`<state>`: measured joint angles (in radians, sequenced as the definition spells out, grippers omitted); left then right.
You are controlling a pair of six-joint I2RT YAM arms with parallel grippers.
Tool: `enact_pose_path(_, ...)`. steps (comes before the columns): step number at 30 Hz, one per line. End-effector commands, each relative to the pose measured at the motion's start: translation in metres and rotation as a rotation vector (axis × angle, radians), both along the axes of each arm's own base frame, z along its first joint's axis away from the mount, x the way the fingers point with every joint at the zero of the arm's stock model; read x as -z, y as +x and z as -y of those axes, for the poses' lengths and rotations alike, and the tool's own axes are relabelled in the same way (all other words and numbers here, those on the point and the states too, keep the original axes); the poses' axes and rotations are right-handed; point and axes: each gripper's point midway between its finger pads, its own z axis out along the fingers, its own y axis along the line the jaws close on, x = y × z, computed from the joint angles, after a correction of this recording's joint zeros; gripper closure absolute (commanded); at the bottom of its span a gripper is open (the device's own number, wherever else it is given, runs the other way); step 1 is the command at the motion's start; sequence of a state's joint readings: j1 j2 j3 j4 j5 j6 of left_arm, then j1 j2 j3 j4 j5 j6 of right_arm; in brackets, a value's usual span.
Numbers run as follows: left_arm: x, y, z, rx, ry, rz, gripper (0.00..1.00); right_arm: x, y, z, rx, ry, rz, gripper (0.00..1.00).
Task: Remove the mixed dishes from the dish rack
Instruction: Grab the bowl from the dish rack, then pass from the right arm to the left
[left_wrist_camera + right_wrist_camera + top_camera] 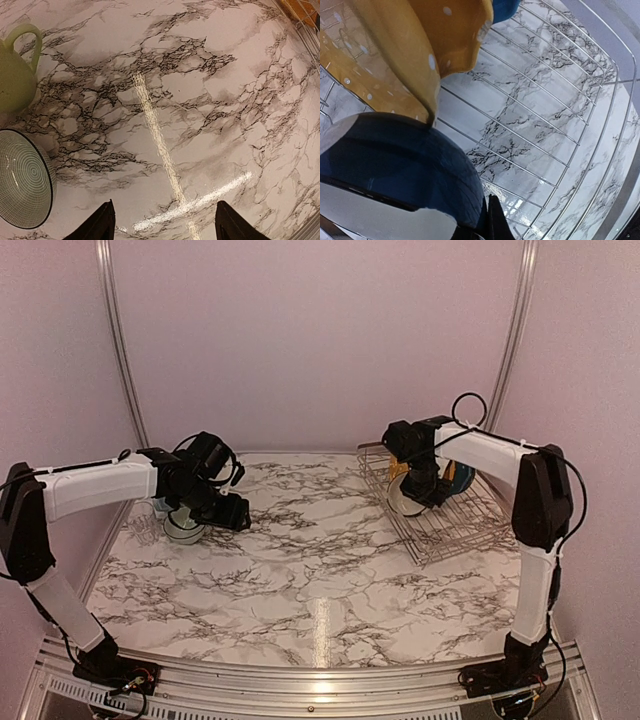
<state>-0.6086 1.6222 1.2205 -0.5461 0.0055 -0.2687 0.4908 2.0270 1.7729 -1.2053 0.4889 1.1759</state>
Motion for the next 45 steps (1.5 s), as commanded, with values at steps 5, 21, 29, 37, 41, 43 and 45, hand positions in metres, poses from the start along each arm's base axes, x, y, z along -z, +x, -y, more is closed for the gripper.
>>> enact_pose_path(5,-0.001,0.002,0.007,0.016,-0.012,-0.008,0.3,-0.024,0.002,0.011,-0.132,-0.049,0.151,1.0)
enact_pose_path(21,-0.016,0.007,0.017,-0.017,-0.097,0.019,0.3,-0.111,-0.02,0.032,-0.393,-0.032,0.53,1.0)
enact_pose_path(29,-0.042,0.011,0.036,-0.016,-0.232,0.042,0.3,-0.173,-0.011,-0.024,-0.747,0.026,0.713,1.0)
enact_pose_path(37,-0.076,0.014,0.049,-0.046,-0.391,0.091,0.29,-0.151,-0.009,-0.13,-1.001,0.225,0.683,1.0)
enact_pose_path(41,-0.085,0.008,0.065,-0.03,-0.46,0.08,0.28,-0.125,-0.01,-0.171,-1.053,0.296,0.62,1.0)
enact_pose_path(43,-0.085,0.007,0.07,-0.043,-0.452,0.096,0.27,-0.114,-0.01,-0.189,-1.062,0.318,0.59,1.0)
enact_pose_path(45,-0.083,0.008,0.072,-0.074,-0.436,0.114,0.28,-0.1,-0.009,-0.2,-1.043,0.322,0.542,1.0)
